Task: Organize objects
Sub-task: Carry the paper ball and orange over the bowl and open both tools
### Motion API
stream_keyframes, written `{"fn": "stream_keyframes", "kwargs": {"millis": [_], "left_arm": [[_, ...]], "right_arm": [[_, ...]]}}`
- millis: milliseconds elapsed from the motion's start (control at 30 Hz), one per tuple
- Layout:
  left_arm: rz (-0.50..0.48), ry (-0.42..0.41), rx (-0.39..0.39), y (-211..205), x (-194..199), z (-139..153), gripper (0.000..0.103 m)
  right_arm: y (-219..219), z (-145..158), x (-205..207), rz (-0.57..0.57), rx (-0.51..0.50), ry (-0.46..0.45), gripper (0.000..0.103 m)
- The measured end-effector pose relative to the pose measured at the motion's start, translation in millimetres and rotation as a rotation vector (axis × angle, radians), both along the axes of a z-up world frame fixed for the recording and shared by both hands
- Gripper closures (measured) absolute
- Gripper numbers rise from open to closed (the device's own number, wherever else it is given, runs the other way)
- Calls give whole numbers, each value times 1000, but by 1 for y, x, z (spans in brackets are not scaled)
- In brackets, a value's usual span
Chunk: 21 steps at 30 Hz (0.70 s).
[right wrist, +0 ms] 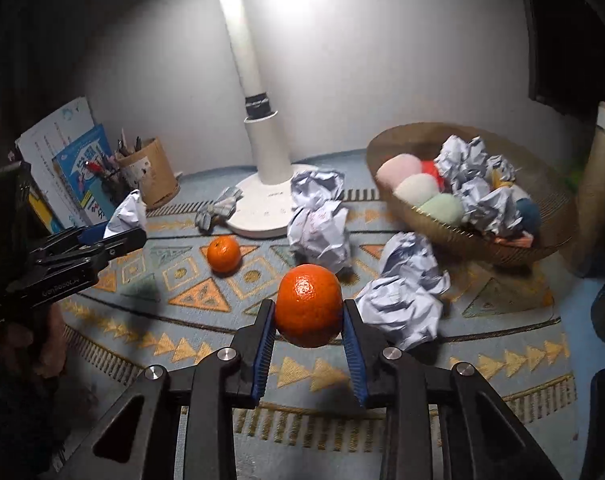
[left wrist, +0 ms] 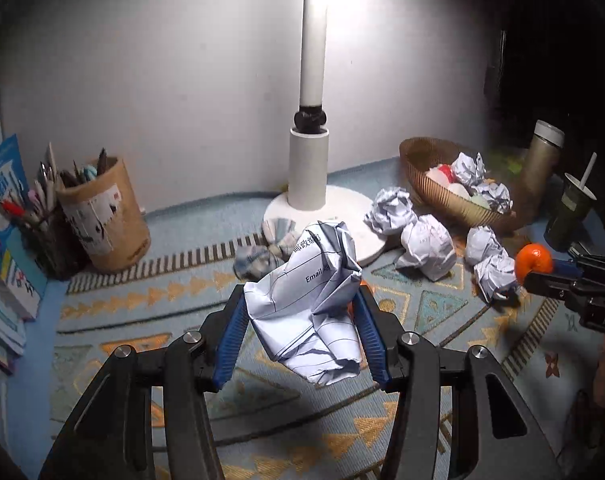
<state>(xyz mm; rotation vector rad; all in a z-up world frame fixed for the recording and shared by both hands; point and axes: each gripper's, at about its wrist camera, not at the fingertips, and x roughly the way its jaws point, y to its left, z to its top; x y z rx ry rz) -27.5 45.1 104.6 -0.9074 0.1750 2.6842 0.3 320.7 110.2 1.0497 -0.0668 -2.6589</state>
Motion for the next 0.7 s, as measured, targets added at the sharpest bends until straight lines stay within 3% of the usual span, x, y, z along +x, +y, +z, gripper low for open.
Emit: {"fn": "stream_keyframes", "kwargs": {"millis": [100,233,400,533,600,667,700], "left_arm": [[-60,50,9,21,-16,32,53],[-193,17,125,75,-47,49,53],[-279,-62,198,154,-98,32,53],[-297,-77,197,198,-131,16,52],[-302,-63,205,212,-140,14,45],[-294,-73,210,218,-148,13,11],[-285,-67,220,218,-149,14,9]], "right_arm": [[46,29,-13,-181,-28,72,71],[99,51,-47,-373,-78,106,71],[127,46,-96,-434,-79,40,71],[138,41,-123,-471,-59,13,71],[147,39,-137,-481,-68,-1,70],[153,36,-150,-461,-101,-32,56],[156,36,-152,-452,-130,-31,55]]}}
